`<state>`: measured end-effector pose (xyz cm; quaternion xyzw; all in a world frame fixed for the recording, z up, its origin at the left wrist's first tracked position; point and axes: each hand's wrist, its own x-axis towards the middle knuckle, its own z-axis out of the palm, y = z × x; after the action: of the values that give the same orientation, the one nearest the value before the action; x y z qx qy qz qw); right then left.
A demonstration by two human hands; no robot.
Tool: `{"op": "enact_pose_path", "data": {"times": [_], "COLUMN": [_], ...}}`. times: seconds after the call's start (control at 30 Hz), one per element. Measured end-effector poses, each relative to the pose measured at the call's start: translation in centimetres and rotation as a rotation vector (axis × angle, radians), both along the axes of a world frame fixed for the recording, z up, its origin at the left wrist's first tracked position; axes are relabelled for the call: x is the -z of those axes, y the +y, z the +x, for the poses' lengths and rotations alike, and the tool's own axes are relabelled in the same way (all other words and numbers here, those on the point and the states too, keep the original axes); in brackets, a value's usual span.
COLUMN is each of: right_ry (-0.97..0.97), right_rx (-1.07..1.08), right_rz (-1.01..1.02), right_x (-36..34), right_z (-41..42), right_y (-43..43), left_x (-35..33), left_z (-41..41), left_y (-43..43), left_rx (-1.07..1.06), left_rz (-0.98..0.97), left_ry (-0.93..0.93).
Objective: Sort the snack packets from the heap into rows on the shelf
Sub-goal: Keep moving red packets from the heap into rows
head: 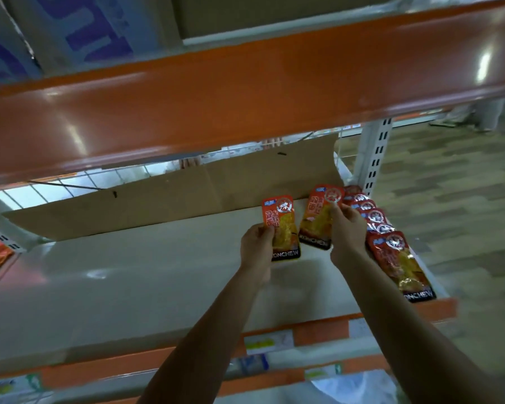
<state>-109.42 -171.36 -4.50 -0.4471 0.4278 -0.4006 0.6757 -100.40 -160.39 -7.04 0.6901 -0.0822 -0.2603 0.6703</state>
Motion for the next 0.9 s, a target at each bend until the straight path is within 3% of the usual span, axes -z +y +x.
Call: {"op": "enact_pose_path", "data": {"times": [0.27,0.57,0.9], "right_ry": [0.162,0.365,0.381], "right_rx": [0.151,0.072,-0.014], "right_rz": [-0.038,-0.201,-0.305], "right_x": [-0.3,-0.6,-0.4], "right_z": [-5.0,-8.0,-7.6], "right_y": [-4.4,-6.0,-6.4], "left_x": [0.8,1.4,1.8], "left_z": [-3.3,-5.0,-4.4], "left_y": [-4.3,-8.9,-10.5], "left_rx": [0.121,0.165,0.115], "left_rz": [0.207,0.359,0.428], "left_ry": [-0.055,-0.268,-0.332]}}
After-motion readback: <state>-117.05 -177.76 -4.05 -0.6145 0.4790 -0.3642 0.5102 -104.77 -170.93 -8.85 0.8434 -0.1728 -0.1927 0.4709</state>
